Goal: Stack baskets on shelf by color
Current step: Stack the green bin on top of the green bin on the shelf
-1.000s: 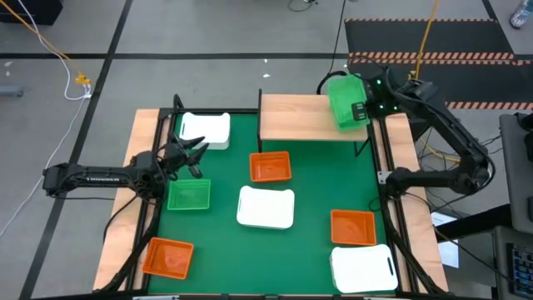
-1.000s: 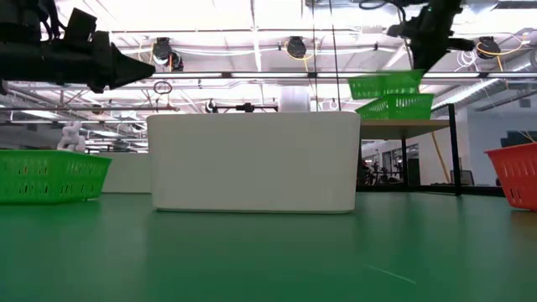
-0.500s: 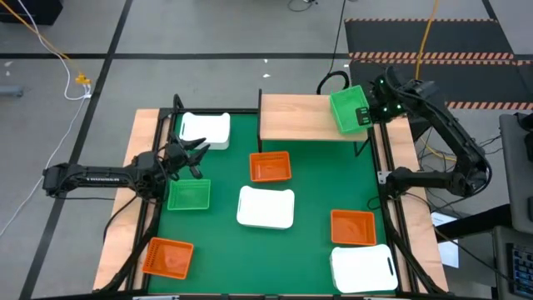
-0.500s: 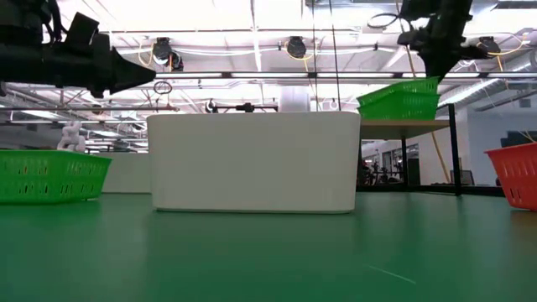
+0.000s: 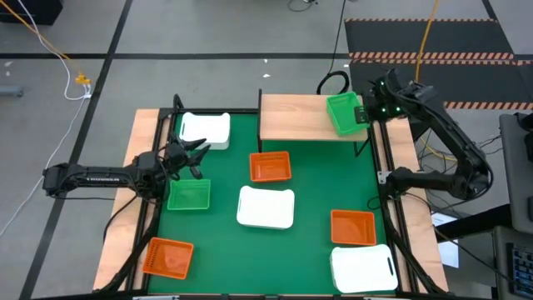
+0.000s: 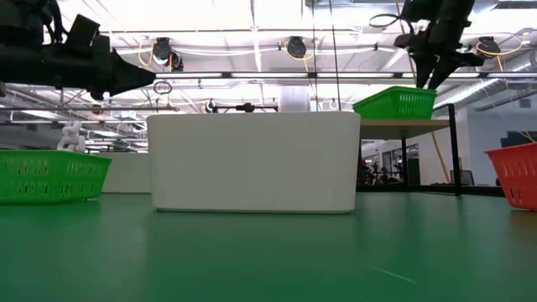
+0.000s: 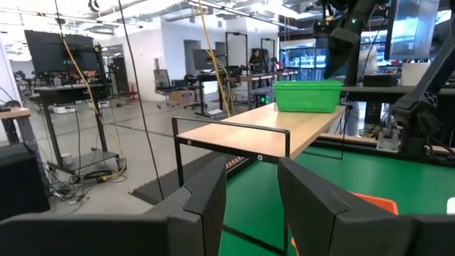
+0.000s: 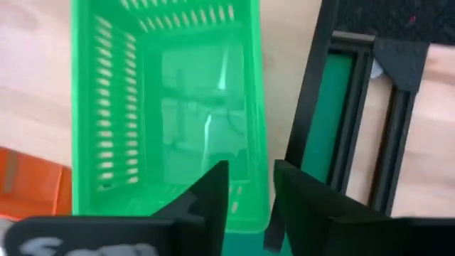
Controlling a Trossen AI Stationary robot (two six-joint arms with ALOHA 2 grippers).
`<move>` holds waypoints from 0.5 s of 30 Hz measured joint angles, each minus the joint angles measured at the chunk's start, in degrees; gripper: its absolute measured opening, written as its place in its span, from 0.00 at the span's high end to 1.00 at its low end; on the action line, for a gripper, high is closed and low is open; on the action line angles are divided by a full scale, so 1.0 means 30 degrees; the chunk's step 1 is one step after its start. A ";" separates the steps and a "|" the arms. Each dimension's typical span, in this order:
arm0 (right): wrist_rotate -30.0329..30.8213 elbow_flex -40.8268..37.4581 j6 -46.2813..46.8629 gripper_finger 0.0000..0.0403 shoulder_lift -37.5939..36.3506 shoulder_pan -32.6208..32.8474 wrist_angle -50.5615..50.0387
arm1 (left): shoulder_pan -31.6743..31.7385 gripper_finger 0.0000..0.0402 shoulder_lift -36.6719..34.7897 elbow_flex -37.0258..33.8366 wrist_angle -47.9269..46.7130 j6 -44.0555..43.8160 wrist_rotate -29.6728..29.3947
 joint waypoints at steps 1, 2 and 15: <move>0.0260 0.0000 -0.0009 0.69 -0.0153 0.0000 0.0207 | 0.0001 0.67 -0.0002 0.0000 -0.0026 0.0000 0.0000; 0.0488 0.0000 -0.0055 0.68 -0.0328 0.0000 0.0408 | 0.0000 0.67 -0.0006 0.0000 -0.0045 0.0000 0.0000; 0.0314 0.0000 -0.3739 0.65 -0.3348 0.4571 0.5720 | -0.0020 0.67 -0.0006 -0.0002 -0.1944 -0.0394 0.0004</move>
